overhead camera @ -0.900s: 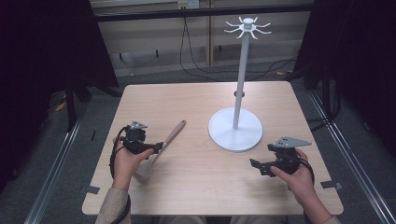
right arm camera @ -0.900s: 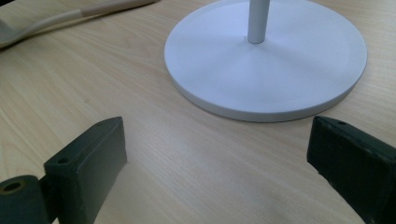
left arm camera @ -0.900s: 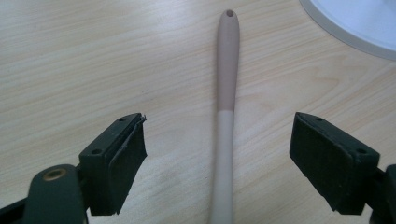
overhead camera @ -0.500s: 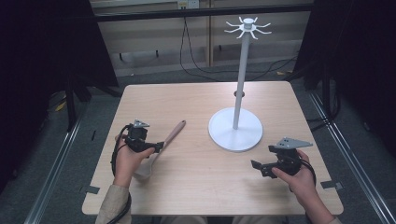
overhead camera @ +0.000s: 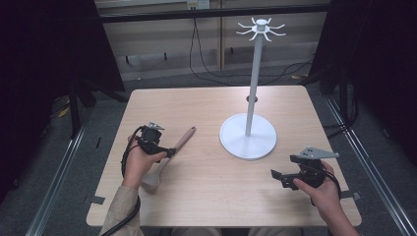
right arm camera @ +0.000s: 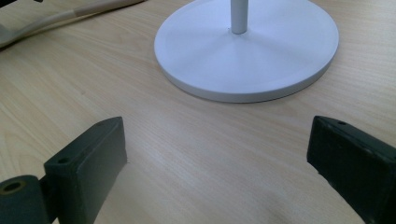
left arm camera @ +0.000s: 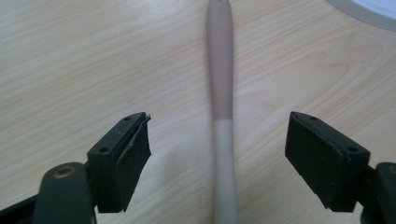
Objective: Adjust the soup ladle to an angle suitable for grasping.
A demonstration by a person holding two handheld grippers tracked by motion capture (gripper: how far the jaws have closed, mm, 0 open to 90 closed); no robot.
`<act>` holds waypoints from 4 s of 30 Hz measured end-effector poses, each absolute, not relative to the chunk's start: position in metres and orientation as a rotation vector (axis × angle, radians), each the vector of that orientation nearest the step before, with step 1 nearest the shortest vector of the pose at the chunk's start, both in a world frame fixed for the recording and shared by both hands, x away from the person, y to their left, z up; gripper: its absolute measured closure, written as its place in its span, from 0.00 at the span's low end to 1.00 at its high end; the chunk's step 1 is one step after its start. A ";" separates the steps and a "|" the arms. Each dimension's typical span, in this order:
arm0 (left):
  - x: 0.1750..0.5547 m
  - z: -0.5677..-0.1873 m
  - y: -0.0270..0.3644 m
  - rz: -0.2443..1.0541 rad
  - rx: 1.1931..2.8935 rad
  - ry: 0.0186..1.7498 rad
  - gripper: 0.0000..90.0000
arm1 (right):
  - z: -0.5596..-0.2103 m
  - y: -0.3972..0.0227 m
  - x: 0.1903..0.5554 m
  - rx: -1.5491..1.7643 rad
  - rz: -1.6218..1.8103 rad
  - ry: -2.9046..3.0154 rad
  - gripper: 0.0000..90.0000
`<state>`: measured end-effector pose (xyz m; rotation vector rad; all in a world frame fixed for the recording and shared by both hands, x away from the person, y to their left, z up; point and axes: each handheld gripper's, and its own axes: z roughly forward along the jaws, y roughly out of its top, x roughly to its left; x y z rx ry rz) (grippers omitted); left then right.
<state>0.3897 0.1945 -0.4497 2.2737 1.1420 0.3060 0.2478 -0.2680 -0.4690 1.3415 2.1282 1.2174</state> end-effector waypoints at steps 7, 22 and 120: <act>0.396 -0.452 0.186 0.289 2.363 1.131 0.36 | -0.468 -0.265 0.249 1.327 1.224 2.135 0.05; 0.407 -0.457 0.176 0.242 2.454 1.132 0.48 | -0.467 -0.269 0.249 1.342 1.244 2.123 0.05; 0.397 -0.473 0.136 0.126 2.661 0.781 0.75 | -0.463 -0.262 0.248 1.314 1.286 2.147 0.05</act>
